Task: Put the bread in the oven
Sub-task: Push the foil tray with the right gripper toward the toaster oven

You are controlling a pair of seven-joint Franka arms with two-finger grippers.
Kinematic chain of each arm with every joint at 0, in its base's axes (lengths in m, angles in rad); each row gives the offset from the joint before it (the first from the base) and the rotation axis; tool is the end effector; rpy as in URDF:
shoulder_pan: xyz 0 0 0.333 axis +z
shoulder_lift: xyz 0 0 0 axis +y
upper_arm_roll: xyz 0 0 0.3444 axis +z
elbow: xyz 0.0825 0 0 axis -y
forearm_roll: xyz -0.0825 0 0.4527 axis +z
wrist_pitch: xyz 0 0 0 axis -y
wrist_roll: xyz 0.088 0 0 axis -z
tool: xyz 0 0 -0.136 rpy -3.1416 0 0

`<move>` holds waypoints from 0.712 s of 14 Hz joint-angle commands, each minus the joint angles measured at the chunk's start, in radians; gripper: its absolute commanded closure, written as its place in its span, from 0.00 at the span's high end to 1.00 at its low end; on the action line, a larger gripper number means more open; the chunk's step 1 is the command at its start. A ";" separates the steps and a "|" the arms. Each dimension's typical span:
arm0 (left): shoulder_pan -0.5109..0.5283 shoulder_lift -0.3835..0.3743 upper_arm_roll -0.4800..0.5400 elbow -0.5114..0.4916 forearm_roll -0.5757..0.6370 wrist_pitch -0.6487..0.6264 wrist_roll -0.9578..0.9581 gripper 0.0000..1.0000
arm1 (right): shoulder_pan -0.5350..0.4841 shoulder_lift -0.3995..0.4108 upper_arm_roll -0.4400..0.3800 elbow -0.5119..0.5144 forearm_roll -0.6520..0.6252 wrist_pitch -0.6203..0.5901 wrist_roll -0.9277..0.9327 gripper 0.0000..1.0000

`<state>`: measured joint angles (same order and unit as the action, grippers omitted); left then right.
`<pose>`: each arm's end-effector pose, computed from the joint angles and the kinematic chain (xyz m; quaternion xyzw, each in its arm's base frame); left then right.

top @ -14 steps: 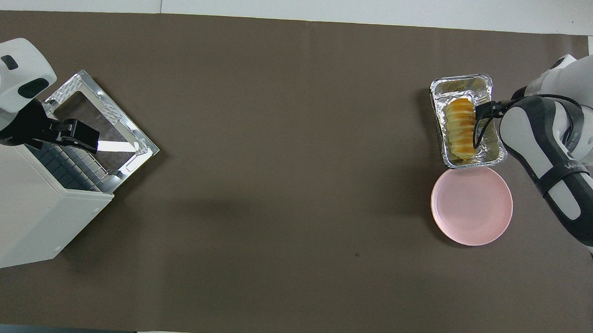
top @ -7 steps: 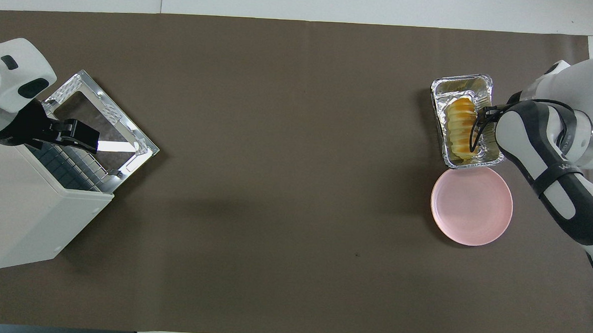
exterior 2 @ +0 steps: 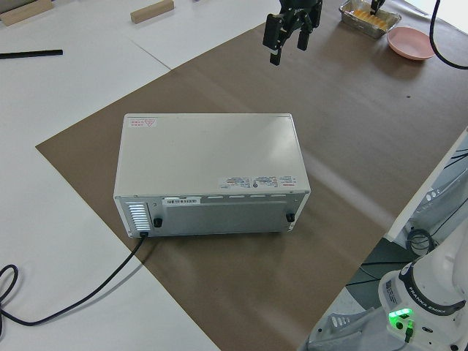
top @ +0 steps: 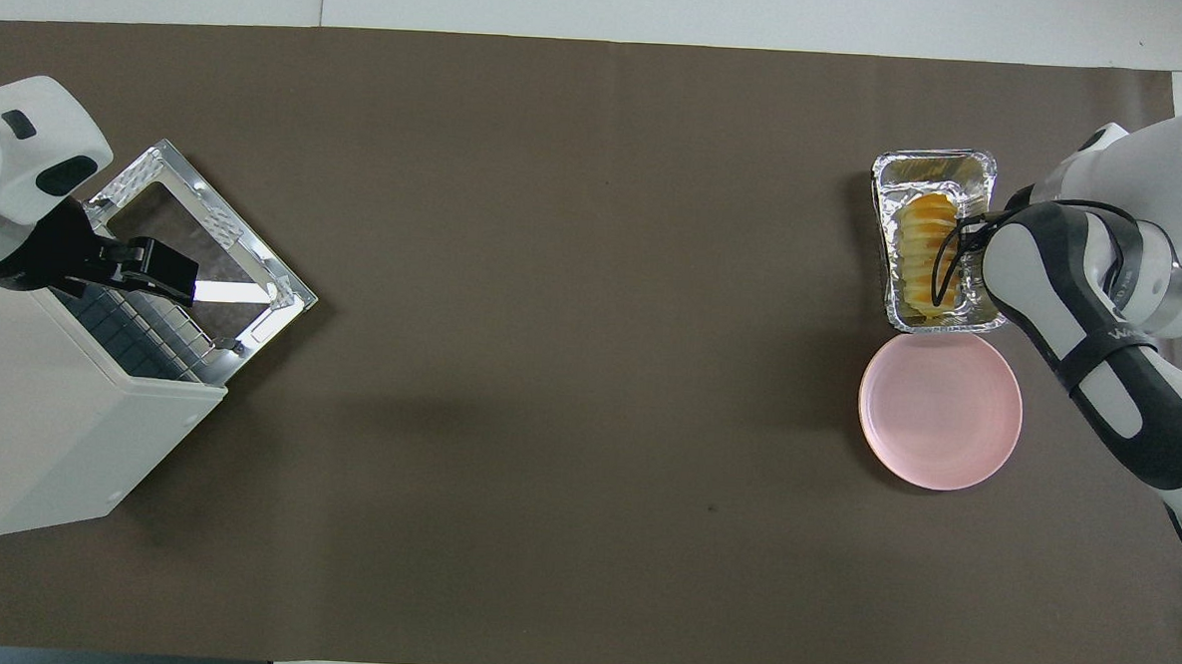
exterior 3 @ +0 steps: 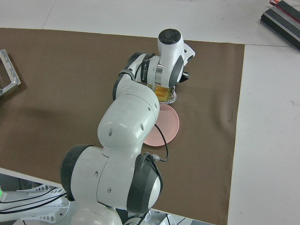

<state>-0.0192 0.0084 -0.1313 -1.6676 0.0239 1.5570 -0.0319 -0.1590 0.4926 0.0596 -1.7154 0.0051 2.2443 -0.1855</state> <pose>0.6090 -0.0888 0.5658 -0.9964 0.0597 0.0581 0.0167 0.7375 -0.0766 0.2623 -0.9990 -0.0377 -0.0206 0.0132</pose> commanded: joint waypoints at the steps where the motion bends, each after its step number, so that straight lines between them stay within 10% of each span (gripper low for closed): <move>1: 0.002 -0.016 0.002 -0.006 -0.010 0.008 -0.008 1.00 | -0.001 -0.028 0.066 0.019 0.000 -0.040 0.026 0.00; 10: 0.002 -0.015 0.002 -0.006 -0.010 0.008 -0.008 1.00 | 0.242 -0.028 0.123 0.122 0.045 -0.085 0.391 0.00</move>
<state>-0.0192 0.0084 -0.1313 -1.6676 0.0239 1.5570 -0.0320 0.0448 0.4555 0.1822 -1.6051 0.0183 2.1402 0.1353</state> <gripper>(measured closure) 0.000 0.982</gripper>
